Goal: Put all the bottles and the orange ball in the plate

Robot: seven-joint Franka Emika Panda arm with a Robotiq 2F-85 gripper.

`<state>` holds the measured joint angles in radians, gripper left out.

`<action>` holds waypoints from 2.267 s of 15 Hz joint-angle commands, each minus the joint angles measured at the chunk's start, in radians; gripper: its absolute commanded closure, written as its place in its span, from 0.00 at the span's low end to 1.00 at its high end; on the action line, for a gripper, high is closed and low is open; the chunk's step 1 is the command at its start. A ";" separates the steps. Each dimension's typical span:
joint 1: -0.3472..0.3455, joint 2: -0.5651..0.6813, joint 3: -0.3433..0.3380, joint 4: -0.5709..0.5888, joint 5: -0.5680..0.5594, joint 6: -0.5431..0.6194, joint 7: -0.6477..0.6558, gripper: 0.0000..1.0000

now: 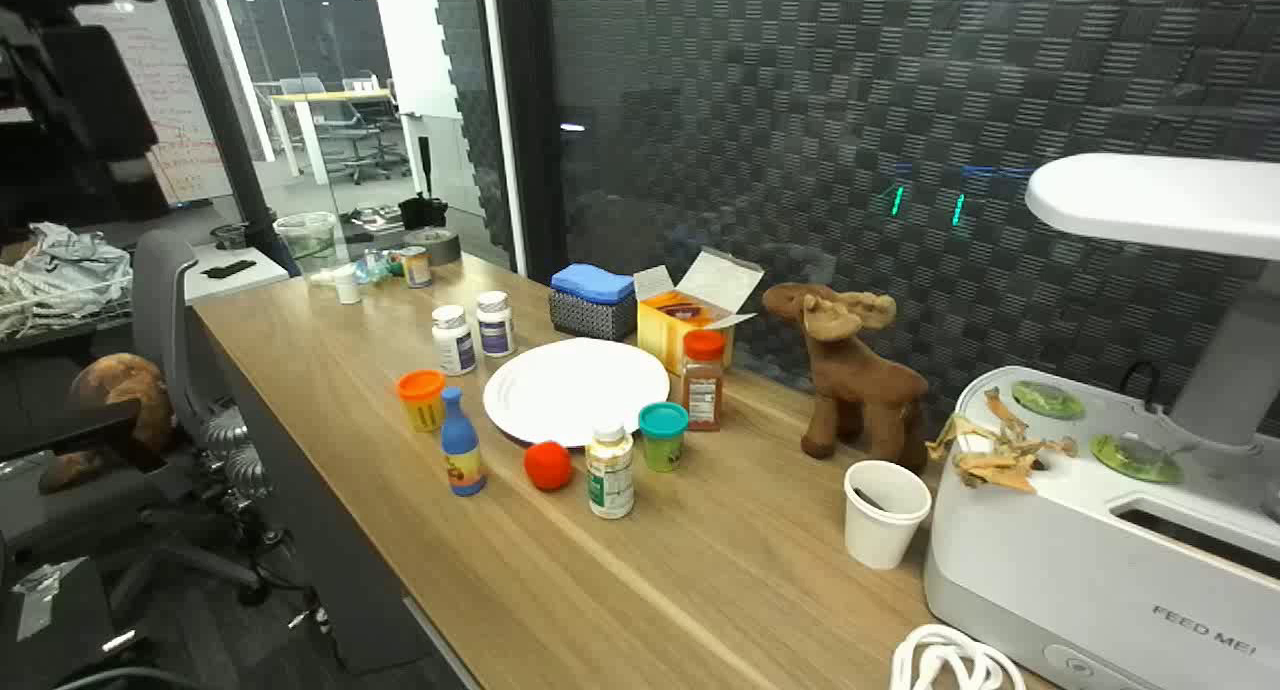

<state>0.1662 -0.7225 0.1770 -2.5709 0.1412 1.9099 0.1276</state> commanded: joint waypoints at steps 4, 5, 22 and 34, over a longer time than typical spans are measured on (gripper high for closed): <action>-0.001 -0.007 0.001 0.009 0.000 -0.003 0.000 0.00; -0.001 -0.007 0.001 0.009 0.000 -0.003 0.000 0.00; -0.195 0.249 -0.188 0.154 -0.240 0.085 -0.131 0.00; -0.203 0.856 -0.210 0.604 -0.218 0.290 -0.155 0.00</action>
<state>-0.0390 0.0021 -0.0325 -2.1042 -0.0964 2.1871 -0.0231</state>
